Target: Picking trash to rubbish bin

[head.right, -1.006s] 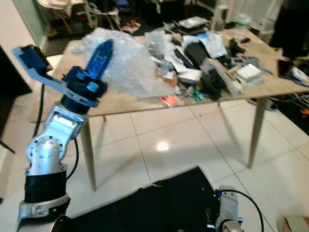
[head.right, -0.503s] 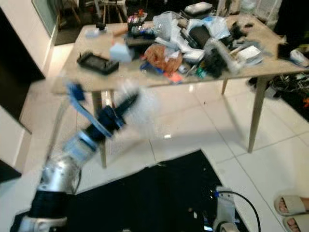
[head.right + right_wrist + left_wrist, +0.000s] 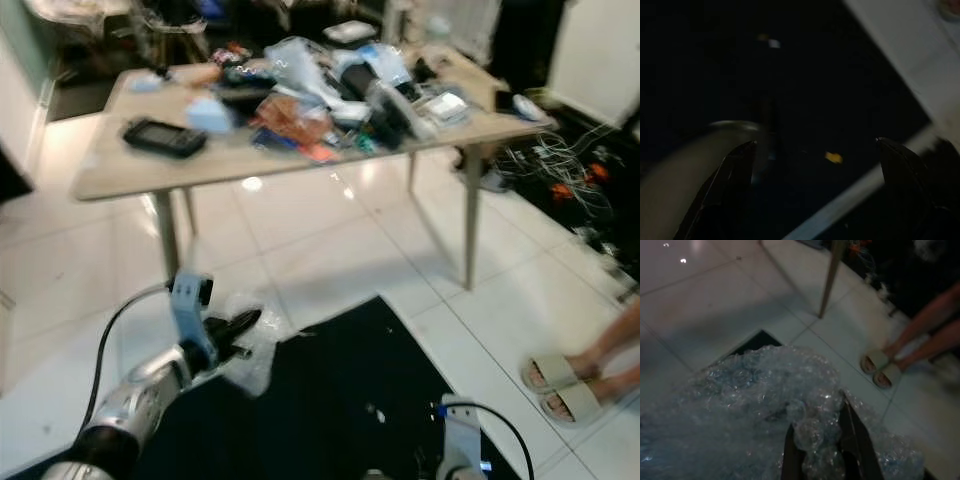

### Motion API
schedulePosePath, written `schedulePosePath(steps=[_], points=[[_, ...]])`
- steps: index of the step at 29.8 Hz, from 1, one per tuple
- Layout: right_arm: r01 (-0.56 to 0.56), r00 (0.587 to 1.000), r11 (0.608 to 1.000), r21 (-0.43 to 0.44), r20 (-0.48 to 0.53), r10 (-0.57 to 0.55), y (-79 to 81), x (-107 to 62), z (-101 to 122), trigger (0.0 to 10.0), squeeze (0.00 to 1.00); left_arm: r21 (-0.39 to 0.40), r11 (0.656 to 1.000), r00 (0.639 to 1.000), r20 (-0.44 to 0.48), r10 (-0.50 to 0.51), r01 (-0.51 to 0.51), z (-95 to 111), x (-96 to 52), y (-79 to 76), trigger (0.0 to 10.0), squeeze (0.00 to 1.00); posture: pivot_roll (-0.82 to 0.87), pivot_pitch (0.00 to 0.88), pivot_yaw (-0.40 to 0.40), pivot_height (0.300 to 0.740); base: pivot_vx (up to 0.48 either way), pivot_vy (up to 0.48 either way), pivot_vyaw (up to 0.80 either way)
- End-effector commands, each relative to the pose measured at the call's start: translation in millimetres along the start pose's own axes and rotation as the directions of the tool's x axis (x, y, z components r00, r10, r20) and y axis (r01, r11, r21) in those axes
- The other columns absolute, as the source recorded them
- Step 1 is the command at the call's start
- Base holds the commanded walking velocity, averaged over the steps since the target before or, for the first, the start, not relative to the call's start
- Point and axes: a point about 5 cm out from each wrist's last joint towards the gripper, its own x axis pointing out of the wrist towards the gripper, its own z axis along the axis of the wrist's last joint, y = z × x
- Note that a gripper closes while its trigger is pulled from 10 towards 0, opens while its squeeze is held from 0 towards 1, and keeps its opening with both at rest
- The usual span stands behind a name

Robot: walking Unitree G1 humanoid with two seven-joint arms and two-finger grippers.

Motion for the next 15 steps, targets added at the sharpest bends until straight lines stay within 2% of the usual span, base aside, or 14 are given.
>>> schedulePosePath(steps=[1, 2, 5, 6, 7, 12, 15], points=[[0.001, 1.000, 1.000, 0.011, -0.030, 0.000, 2.3, -1.0, -8, 10.0, 0.00, 0.026, 0.995, 0.993, -0.065, 0.102, -0.101, -17, -10.4, 15.0, 10.0, 0.00, -0.03, 0.081, 0.023, 0.740, 0.000, 0.000, -0.80], [0.001, 1.000, 1.000, 0.011, -0.030, 0.000, 2.3, -1.0, -8, 10.0, 0.00, 0.026, 0.995, 0.993, -0.065, 0.102, -0.101, -17, -10.4, 15.0, 10.0, 0.00, -0.03, 0.081, 0.023, 0.740, 0.000, 0.000, -0.80], [0.006, 0.999, 1.000, 0.010, -0.044, -0.006, 1.0, -1.9, -12, 10.0, 0.00, 0.018, 0.974, 0.962, -0.149, 0.228, -0.228, -47, -28.4, 30.5, 10.0, 0.00, -0.03, 0.084, 0.022, 0.740, 0.000, 0.000, -0.80], [0.006, 0.999, 1.000, 0.010, -0.044, -0.006, 1.0, -1.9, -12, 10.0, 0.00, 0.018, 0.974, 0.962, -0.149, 0.228, -0.228, -47, -28.4, 30.5, 10.0, 0.00, -0.03, 0.084, 0.022, 0.740, 0.000, 0.000, -0.80], [0.010, 0.999, 1.000, 0.010, -0.051, -0.009, 0.4, -2.4, -14, 10.0, 0.00, 0.005, 0.954, 0.934, -0.198, 0.296, -0.301, -64, -40.8, 37.7, 10.0, 0.00, -0.03, 0.084, 0.022, 0.740, 0.000, 0.000, -0.80], [0.016, 0.998, 1.000, 0.009, -0.068, -0.015, -0.8, -3.6, -19, 10.0, 0.00, -0.050, 0.914, 0.890, -0.257, 0.377, -0.402, -86, -59.1, 44.8, 10.0, 0.00, -0.04, 0.085, 0.020, 0.740, 0.000, 0.000, -0.80], [0.018, 0.997, 1.000, 0.008, -0.075, -0.017, -1.1, -4.1, -21, 10.0, 0.00, -0.063, 0.895, 0.869, -0.278, 0.410, -0.443, -93, -65.2, 46.7, 10.0, 0.00, -0.04, 0.085, 0.020, 0.740, 0.000, 0.000, -0.80]])
